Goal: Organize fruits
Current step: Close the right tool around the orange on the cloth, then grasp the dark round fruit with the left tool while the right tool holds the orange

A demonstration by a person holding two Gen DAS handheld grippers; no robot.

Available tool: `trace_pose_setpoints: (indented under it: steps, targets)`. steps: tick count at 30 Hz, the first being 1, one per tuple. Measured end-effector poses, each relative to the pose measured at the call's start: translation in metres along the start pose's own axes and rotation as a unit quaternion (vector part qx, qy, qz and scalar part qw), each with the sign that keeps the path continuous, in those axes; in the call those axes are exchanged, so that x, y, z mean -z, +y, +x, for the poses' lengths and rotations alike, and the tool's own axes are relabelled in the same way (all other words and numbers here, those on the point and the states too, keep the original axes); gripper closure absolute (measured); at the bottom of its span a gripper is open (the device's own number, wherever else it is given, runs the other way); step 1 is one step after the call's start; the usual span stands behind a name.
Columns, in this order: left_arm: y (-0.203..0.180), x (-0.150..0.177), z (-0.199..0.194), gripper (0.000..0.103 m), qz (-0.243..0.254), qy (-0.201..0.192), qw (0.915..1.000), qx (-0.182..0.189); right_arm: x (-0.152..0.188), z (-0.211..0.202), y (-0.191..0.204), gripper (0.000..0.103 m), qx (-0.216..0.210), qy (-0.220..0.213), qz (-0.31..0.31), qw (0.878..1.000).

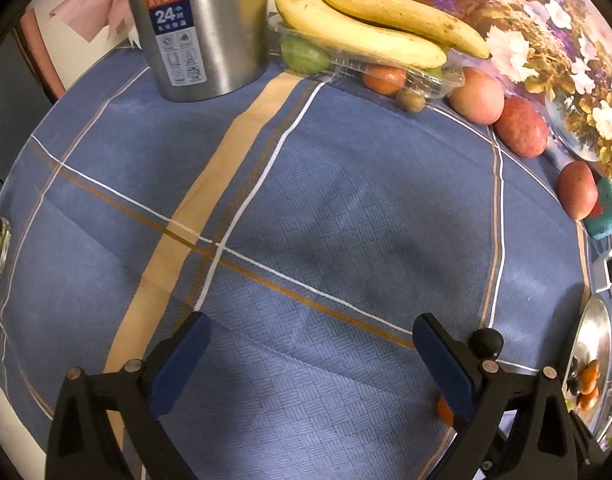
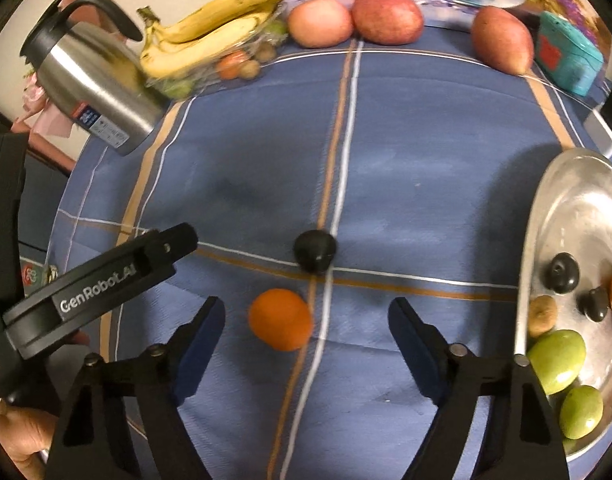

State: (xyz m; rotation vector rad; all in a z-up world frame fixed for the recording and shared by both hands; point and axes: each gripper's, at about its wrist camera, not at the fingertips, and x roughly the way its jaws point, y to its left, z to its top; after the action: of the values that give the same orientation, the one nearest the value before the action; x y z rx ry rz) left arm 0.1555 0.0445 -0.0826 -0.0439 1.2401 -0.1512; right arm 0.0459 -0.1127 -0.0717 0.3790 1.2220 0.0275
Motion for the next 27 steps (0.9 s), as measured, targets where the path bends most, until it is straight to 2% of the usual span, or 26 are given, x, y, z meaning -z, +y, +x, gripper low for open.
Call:
trace_pose_setpoints:
  steps: [7,16,27]
  targets:
    - [0.000,0.000,-0.004,0.001,-0.004,0.000,1.0000,0.009,0.002,0.006,0.010,0.047,-0.013,0.006,-0.017,1.000]
    - [0.000,0.000,-0.008,0.001,-0.010,-0.001,0.9998,0.018,0.003,0.006,0.011,0.068,-0.018,0.004,-0.024,1.000]
    - [0.002,-0.003,-0.011,0.001,-0.017,-0.006,0.9996,0.022,0.001,-0.004,0.011,0.068,-0.031,-0.005,-0.025,0.999]
